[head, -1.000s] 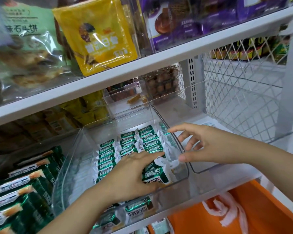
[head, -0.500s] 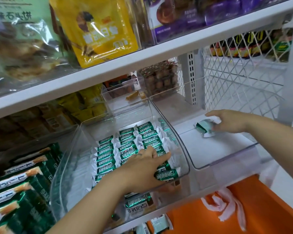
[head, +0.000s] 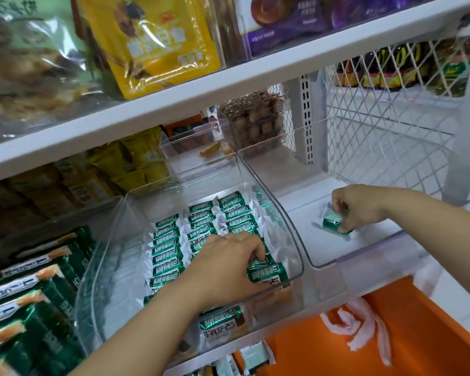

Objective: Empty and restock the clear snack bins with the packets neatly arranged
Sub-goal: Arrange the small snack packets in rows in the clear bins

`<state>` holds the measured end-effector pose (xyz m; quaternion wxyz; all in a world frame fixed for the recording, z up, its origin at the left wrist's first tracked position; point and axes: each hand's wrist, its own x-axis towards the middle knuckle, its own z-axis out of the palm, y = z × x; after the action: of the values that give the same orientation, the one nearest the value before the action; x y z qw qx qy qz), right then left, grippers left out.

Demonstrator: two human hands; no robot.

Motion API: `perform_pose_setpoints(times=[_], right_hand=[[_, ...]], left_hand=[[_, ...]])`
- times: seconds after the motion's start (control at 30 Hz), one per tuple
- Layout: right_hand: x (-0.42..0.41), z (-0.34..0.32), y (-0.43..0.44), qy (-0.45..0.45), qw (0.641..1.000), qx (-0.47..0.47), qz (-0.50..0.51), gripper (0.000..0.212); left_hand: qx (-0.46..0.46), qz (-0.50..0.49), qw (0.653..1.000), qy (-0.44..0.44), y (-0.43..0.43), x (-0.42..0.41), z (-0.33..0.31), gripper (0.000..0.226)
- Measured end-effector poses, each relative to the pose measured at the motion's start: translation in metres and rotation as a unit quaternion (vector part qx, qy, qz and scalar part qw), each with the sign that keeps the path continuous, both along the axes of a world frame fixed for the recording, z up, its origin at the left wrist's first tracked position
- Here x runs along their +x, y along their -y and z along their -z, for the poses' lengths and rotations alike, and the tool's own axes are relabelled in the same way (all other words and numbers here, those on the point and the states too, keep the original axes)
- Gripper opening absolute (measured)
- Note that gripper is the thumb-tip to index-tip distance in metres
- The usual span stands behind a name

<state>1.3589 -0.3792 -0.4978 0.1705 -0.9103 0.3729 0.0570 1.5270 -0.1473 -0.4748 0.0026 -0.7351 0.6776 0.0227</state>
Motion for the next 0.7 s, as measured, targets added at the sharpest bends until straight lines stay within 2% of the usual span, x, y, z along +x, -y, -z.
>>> perform_pose_setpoints(times=[0.03,0.1,0.17,0.23,0.3,0.37,0.43,0.47,0.57,0.7], right_hand=[[-0.001,-0.001,-0.001,0.029,1.0,0.003,0.011,0.038],[-0.003,-0.007,-0.004,0.181,0.98,0.062,0.053,0.034],[-0.004,-0.018,-0.016,0.366,0.914,0.157,0.081,0.027],[-0.005,-0.034,-0.033,0.477,0.834,0.266,0.077,0.022],[-0.008,-0.052,-0.052,0.536,0.749,0.387,0.037,0.021],[-0.011,-0.062,-0.066,0.549,0.699,0.458,-0.01,0.029],[-0.01,-0.065,-0.075,0.536,0.687,0.488,-0.045,0.037],[-0.009,-0.065,-0.079,0.526,0.687,0.497,-0.06,0.038],[-0.007,-0.064,-0.086,0.499,0.698,0.501,-0.112,0.039],[-0.007,-0.067,-0.096,0.51,0.713,0.466,-0.124,0.034]], left_hand=[[0.002,-0.009,1.0,0.005,0.001,-0.003,0.0,0.037],[0.007,-0.016,1.0,0.01,0.001,-0.007,-0.002,0.037],[0.021,-0.02,1.0,0.004,0.0,-0.006,-0.006,0.035],[0.026,-0.026,0.999,-0.036,-0.003,-0.002,-0.011,0.035],[-0.027,-0.048,0.991,-0.123,-0.006,0.0,-0.016,0.034],[-0.144,-0.073,0.964,-0.21,-0.01,-0.005,-0.024,0.027],[-0.232,-0.095,0.918,-0.309,-0.009,-0.012,-0.035,0.031],[-0.246,-0.097,0.893,-0.365,-0.007,-0.015,-0.04,0.037],[-0.223,-0.065,0.826,-0.514,-0.001,-0.021,-0.048,0.043],[-0.225,-0.019,0.746,-0.626,0.001,-0.026,-0.049,0.039]])
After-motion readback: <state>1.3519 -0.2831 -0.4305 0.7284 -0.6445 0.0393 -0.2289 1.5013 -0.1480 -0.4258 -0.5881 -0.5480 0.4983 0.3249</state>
